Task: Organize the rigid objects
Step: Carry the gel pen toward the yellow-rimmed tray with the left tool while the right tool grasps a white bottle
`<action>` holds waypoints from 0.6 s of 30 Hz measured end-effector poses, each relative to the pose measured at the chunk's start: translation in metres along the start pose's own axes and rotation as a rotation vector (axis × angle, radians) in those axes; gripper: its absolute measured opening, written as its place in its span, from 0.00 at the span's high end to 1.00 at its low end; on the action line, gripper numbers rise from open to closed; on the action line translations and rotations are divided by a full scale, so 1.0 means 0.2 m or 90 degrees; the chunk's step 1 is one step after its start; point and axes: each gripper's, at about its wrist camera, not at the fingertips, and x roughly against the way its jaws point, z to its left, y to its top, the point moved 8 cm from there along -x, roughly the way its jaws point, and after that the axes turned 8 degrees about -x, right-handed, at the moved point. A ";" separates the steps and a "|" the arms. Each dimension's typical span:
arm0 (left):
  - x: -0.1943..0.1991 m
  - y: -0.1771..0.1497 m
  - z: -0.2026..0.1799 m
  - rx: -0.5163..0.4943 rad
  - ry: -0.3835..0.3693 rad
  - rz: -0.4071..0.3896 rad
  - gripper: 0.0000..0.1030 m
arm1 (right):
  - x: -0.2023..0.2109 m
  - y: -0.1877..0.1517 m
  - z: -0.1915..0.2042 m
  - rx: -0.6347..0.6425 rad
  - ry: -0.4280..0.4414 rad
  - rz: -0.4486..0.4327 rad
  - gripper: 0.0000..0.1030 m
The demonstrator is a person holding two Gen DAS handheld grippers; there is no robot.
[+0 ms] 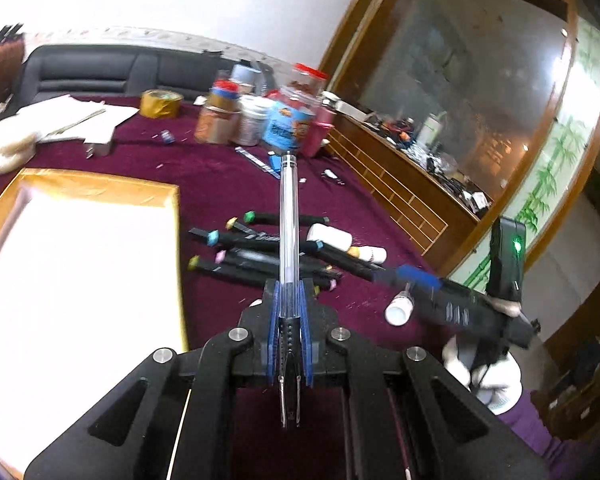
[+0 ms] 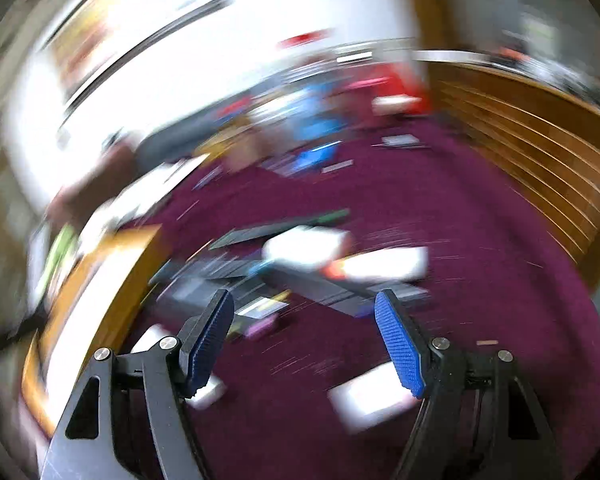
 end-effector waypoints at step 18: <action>0.24 -0.25 0.46 0.106 0.080 0.025 0.93 | -0.35 -0.31 0.54 0.197 0.038 0.181 0.74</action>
